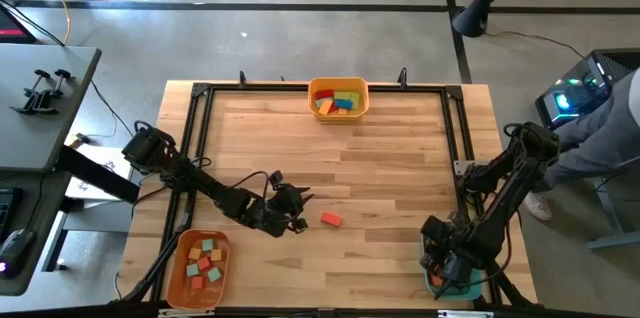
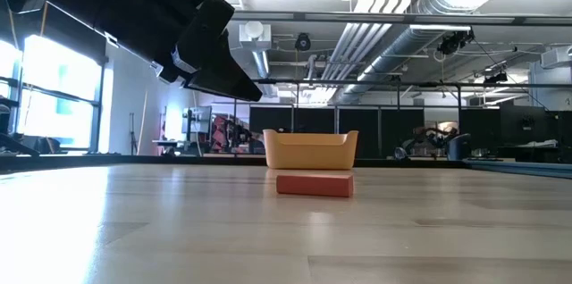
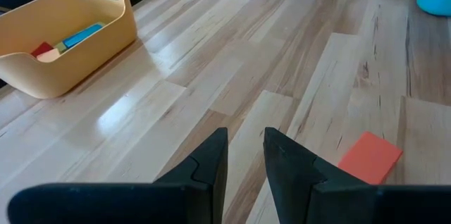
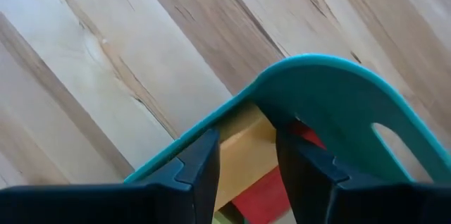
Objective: Sort blocks by size
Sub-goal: Adjust the blocks in the green bin
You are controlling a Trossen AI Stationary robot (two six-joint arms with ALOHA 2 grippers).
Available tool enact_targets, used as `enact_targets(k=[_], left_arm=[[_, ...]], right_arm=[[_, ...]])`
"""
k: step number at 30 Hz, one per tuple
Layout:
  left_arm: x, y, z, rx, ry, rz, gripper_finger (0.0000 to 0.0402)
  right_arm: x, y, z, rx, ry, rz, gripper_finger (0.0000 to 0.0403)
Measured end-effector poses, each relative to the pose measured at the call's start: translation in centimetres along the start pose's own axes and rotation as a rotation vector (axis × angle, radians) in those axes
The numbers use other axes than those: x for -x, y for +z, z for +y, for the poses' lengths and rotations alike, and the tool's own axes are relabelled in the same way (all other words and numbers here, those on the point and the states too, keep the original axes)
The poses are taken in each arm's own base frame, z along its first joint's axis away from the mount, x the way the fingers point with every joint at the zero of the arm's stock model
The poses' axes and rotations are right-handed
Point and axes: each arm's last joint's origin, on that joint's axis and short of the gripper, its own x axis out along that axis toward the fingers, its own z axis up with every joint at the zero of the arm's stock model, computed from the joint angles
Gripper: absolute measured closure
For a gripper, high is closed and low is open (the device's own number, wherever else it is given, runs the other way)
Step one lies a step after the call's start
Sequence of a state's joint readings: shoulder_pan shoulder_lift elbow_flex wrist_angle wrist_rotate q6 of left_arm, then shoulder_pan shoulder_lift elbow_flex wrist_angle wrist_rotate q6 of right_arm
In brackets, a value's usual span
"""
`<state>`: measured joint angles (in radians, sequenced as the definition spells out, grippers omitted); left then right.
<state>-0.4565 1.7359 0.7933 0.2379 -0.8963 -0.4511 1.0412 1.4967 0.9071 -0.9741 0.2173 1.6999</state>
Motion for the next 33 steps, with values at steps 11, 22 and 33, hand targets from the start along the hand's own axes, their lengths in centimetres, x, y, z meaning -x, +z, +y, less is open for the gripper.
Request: enact_targets(k=[11,22,33], left_arm=[[0.0,0.0,0.0,0.000,0.000,0.000,0.0323],[0.0,0.0,0.0,-0.009,0.002,-0.001,0.0323],[-0.1,0.0,0.1,-0.017,0.007,-0.001,0.0323]], right_arm=[[3.1,0.5,1.4,0.060,0.044,-0.006,0.0268],[-1.4,-0.3,0.6,0.030,0.122,0.088,0.0291],[2.9,0.2,0.9,0.088,-0.012,0.078,0.0302]])
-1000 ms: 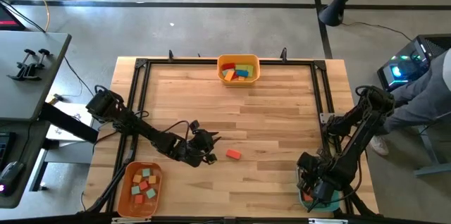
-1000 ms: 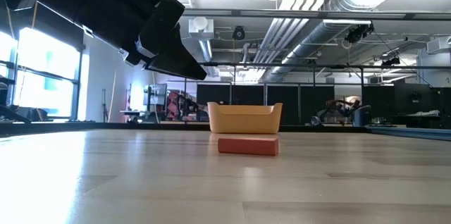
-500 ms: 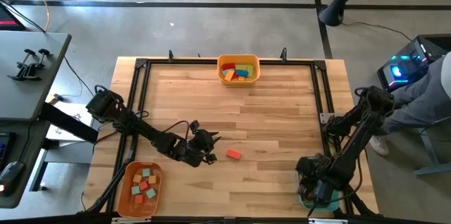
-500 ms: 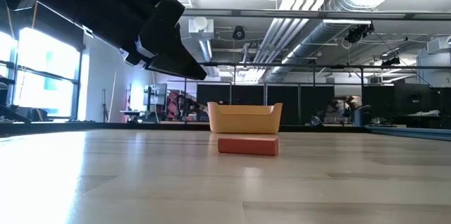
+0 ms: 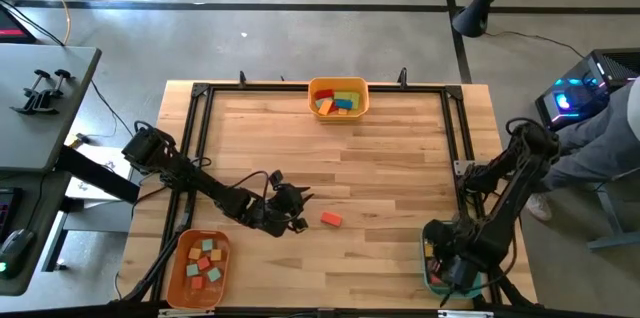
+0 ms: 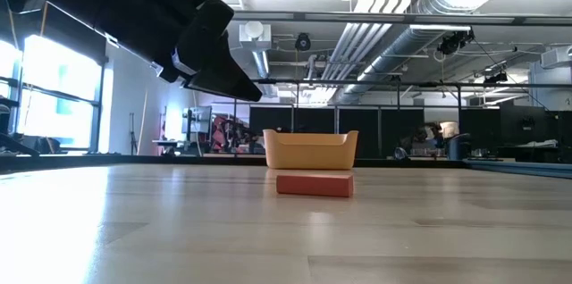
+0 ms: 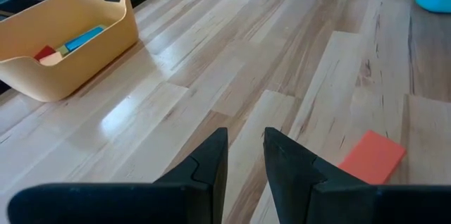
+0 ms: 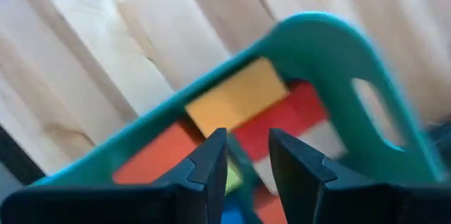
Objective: Sort blocks by size
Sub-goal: Adjust the blocks in the green bin
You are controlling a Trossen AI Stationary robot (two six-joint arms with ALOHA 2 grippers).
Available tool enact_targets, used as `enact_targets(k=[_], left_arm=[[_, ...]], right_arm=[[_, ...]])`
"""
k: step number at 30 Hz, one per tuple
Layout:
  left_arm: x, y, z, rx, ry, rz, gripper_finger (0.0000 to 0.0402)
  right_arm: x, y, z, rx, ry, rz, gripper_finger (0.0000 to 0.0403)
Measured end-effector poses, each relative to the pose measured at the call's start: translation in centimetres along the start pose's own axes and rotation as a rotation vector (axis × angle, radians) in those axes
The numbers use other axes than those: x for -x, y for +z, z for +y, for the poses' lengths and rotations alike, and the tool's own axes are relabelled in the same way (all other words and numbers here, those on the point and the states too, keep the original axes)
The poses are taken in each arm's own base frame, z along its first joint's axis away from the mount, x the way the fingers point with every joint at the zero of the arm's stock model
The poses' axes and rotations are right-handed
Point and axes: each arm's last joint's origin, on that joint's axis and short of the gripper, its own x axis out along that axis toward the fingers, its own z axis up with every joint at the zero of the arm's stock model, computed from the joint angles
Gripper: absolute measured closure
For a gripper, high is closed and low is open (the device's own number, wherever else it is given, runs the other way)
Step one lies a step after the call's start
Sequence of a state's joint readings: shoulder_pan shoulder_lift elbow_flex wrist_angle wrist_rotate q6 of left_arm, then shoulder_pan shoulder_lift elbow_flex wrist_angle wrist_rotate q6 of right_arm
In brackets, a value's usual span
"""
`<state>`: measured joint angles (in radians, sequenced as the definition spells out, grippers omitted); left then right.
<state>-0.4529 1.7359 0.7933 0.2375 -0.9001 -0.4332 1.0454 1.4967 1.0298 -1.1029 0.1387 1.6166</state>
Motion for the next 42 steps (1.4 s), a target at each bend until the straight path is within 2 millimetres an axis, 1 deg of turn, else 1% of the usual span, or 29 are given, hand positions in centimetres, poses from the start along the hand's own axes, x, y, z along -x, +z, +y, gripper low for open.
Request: enact_targets(k=[3,5,7,9,12,14,19,23,25,29,32,35,39,42], left_arm=[[0.0,0.0,0.0,0.001,0.001,0.000,0.0323],[0.0,0.0,0.0,0.001,0.001,0.000,0.0323],[0.0,0.0,0.0,0.001,0.001,0.000,0.0323],[0.0,0.0,0.0,0.001,0.001,0.000,0.0323],[0.0,0.0,0.0,0.001,0.001,0.000,0.0323],[0.0,0.0,0.0,0.001,0.001,0.000,0.0323],[0.0,0.0,0.0,0.001,0.001,0.000,0.0323],[0.0,0.0,0.0,0.000,0.001,0.000,0.0323],[0.0,0.0,0.0,0.000,0.001,0.000,0.0323],[0.0,0.0,0.0,0.000,0.001,0.000,0.0323],[0.0,0.0,0.0,0.001,0.001,0.000,0.0323],[0.0,0.0,0.0,0.001,0.001,0.000,0.0323],[0.0,0.0,0.0,0.004,0.001,0.000,0.0323],[0.0,0.0,0.0,0.005,0.001,0.000,0.0323]], right_arm=[[1.0,-0.5,0.7,0.009,0.054,0.057,0.0302],[1.1,-1.1,0.9,0.017,0.077,0.119,0.0302],[0.7,-1.7,0.8,0.017,0.082,0.162,0.0302],[0.2,-2.3,0.6,0.000,0.074,0.204,0.0302],[-1.0,-2.9,-0.2,-0.056,0.016,0.266,0.0302],[-1.7,-3.2,-0.2,-0.059,0.039,0.303,0.0302],[-3.6,-3.5,0.1,0.012,0.152,0.320,0.0302],[-4.3,-3.4,-0.3,0.056,0.157,0.332,0.0302],[-4.2,-3.2,-0.6,0.078,0.129,0.307,0.0302],[-3.8,-2.8,-0.8,0.145,0.078,0.185,0.0302],[-2.6,-2.5,-0.3,0.171,0.076,0.098,0.0302],[-1.6,-2.3,-0.2,0.181,0.055,0.063,0.0302],[-0.8,-2.2,0.3,0.203,0.086,0.046,0.0302],[-0.9,-2.1,1.2,0.251,0.179,0.032,0.0302]])
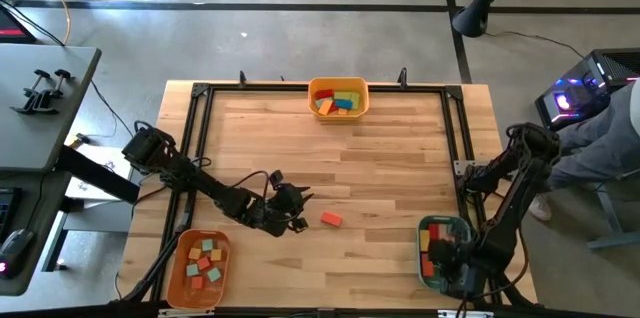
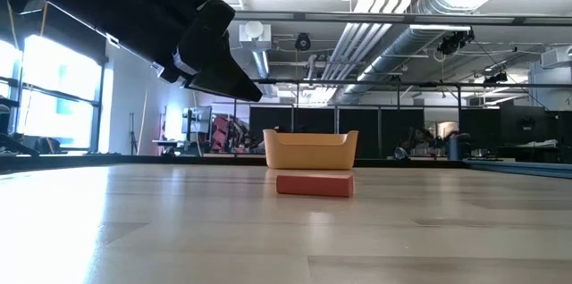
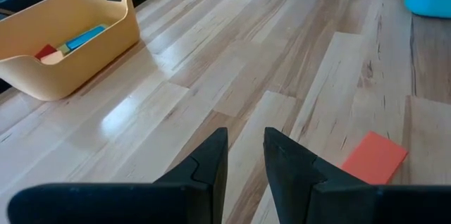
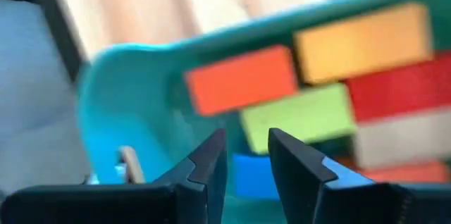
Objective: Sort blocks by size
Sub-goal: Adjust the blocks in the green bin, then put the small orange rectangle block into the yellow bin
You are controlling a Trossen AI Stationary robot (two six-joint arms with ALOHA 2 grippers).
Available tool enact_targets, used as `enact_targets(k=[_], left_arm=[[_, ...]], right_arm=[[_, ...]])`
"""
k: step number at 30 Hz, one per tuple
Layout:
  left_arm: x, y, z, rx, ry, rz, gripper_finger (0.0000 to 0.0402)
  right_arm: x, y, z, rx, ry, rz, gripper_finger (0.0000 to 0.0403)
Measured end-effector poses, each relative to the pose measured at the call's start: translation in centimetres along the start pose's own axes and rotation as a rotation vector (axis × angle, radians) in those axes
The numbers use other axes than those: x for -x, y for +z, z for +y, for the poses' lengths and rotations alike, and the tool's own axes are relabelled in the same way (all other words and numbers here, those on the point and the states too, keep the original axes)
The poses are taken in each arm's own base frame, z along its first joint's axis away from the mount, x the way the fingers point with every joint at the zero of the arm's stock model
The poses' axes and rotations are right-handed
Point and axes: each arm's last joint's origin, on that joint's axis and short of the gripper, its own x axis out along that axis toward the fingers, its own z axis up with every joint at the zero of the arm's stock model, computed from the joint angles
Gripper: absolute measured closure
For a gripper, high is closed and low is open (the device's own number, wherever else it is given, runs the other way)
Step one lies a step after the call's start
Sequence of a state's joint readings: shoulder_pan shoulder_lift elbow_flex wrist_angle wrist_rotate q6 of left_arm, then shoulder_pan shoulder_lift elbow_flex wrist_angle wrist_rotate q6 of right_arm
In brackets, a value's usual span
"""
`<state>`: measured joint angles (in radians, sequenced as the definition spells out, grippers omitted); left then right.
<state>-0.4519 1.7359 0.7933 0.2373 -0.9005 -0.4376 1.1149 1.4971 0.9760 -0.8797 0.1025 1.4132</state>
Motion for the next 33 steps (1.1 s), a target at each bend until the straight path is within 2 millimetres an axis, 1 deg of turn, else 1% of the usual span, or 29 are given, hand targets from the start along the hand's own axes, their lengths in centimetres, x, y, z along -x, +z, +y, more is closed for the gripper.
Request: enact_targets(k=[4,6,12,20,22,26,29,31,33], left_arm=[[0.0,0.0,0.0,0.004,0.000,0.000,0.0323],[0.0,0.0,0.0,0.004,0.000,0.000,0.0323],[0.0,0.0,0.0,0.003,0.000,0.000,0.0323],[0.0,0.0,0.0,0.004,-0.001,0.000,0.0323],[0.0,0.0,-0.1,-0.009,-0.026,0.008,0.0323],[0.1,0.5,-0.8,-0.132,-0.168,-0.005,0.0323],[-0.1,0.8,-1.3,-0.231,-0.314,-0.027,0.0323],[-0.5,1.0,-1.4,-0.262,-0.367,-0.055,0.0323],[-1.2,1.0,-1.4,-0.306,-0.406,-0.076,0.0321]], right_arm=[[-1.2,0.7,0.4,0.049,0.102,-0.022,0.0302],[-1.7,1.1,0.2,0.056,0.125,-0.032,0.0302],[-2.7,1.5,-1.0,0.036,0.064,-0.023,0.0302],[-2.7,1.5,-2.0,0.035,-0.042,-0.025,0.0302],[-2.2,1.6,-2.0,0.042,-0.081,-0.055,0.0302],[-0.1,2.0,-1.1,0.091,-0.143,-0.221,0.0302],[1.7,2.2,-0.3,0.155,-0.182,-0.428,0.0302],[2.6,2.4,0.2,0.208,-0.201,-0.573,0.0302],[3.0,2.8,0.5,0.243,-0.227,-0.700,0.0302]])
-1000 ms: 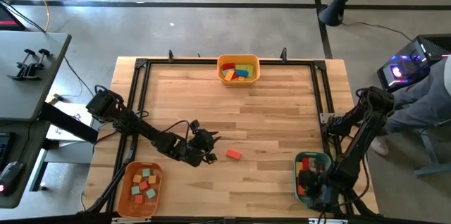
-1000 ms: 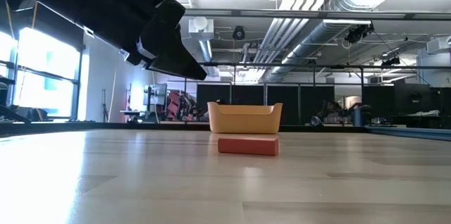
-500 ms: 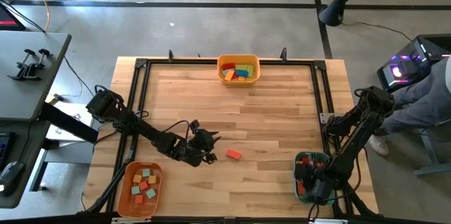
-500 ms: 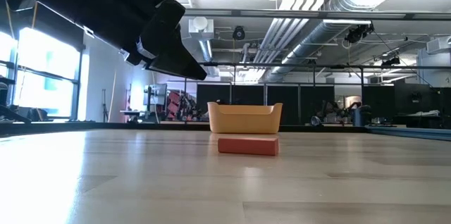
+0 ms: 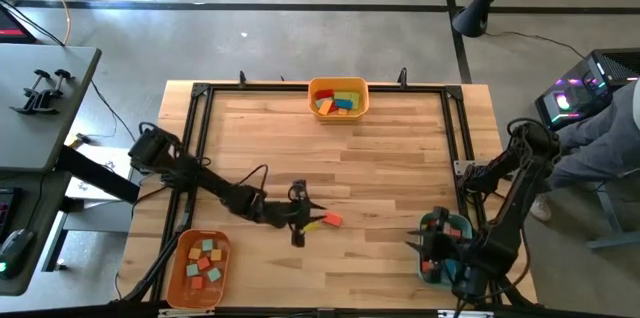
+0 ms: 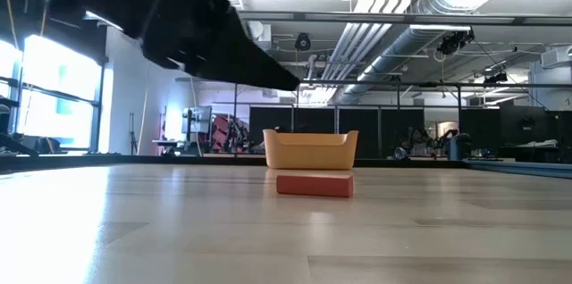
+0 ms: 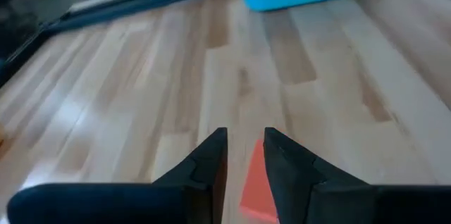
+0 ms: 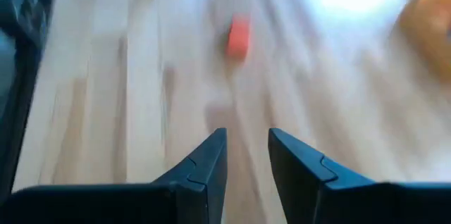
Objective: Sort blocks by size
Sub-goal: Put the small orange rectangle block into the yellow bin
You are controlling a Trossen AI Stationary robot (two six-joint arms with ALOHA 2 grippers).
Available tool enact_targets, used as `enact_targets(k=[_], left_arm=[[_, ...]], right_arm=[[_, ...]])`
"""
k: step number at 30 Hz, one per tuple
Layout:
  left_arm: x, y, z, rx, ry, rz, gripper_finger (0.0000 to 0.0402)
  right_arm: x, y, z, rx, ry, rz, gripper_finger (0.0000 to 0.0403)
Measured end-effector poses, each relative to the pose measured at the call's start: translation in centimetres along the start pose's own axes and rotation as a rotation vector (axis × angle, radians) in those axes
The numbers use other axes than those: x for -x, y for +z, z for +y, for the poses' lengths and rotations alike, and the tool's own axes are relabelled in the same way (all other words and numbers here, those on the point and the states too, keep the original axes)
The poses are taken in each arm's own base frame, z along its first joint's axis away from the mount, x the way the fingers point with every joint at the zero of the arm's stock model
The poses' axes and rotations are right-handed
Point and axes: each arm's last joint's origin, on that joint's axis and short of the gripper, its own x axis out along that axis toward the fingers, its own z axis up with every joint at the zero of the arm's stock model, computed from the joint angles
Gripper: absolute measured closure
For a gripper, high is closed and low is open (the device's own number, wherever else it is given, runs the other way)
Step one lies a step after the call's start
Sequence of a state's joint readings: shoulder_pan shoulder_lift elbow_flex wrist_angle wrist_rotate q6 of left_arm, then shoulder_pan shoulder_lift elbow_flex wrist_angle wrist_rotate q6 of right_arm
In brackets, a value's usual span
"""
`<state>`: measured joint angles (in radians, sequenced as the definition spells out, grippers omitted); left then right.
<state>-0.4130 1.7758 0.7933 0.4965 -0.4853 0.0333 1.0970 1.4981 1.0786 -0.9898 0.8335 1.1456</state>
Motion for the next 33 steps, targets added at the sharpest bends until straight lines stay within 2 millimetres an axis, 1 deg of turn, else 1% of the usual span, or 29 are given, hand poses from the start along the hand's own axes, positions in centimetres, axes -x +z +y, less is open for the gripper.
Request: enact_targets(k=[2,4,6,9,13,15,18,20,22,24,28,33], left_arm=[[-0.6,-0.1,0.3,-0.027,-0.057,-0.018,0.0313],[-1.2,-0.3,0.8,-0.026,-0.108,-0.022,0.0298],[-1.7,-0.7,1.2,-0.041,-0.120,-0.009,0.0280],[-2.6,-1.2,1.5,-0.074,-0.140,-0.008,0.0248],[-4.1,-1.5,1.2,-0.070,-0.198,-0.006,0.0202],[-5.0,-2.1,0.7,-0.079,-0.236,0.021,0.0182],[-6.2,-2.7,0.2,-0.079,-0.218,0.071,0.0169],[-7.1,-2.8,0.0,-0.079,-0.211,0.116,0.0171],[-7.8,-3.1,-0.1,-0.069,-0.216,0.165,0.0181],[-8.3,-2.6,-0.2,-0.063,-0.213,0.191,0.0198],[-8.6,-2.3,-0.1,-0.066,-0.234,0.237,0.0244],[-8.3,-1.7,0.5,-0.099,-0.219,0.278,0.0311]], right_arm=[[-0.1,0.4,0.1,0.018,-0.021,-0.081,0.0302],[-0.5,0.7,0.1,0.027,-0.037,-0.114,0.0302],[-1.1,0.7,-0.1,0.024,-0.054,-0.131,0.0302],[-2.3,0.6,-0.2,-0.028,-0.073,-0.171,0.0302],[-3.9,0.4,-0.2,-0.050,-0.062,-0.183,0.0302],[-4.4,0.5,-0.2,-0.042,-0.056,-0.196,0.0302],[-5.0,0.9,-0.1,-0.025,-0.070,-0.243,0.0302],[-5.5,1.2,-0.2,-0.019,-0.082,-0.268,0.0302],[-5.9,1.6,-0.2,-0.008,-0.080,-0.270,0.0302],[-6.1,1.9,-0.3,-0.004,-0.084,-0.272,0.0302],[-6.5,2.3,-0.6,-0.006,-0.095,-0.274,0.0302],[-6.8,2.5,-0.7,-0.010,-0.101,-0.272,0.0302]])
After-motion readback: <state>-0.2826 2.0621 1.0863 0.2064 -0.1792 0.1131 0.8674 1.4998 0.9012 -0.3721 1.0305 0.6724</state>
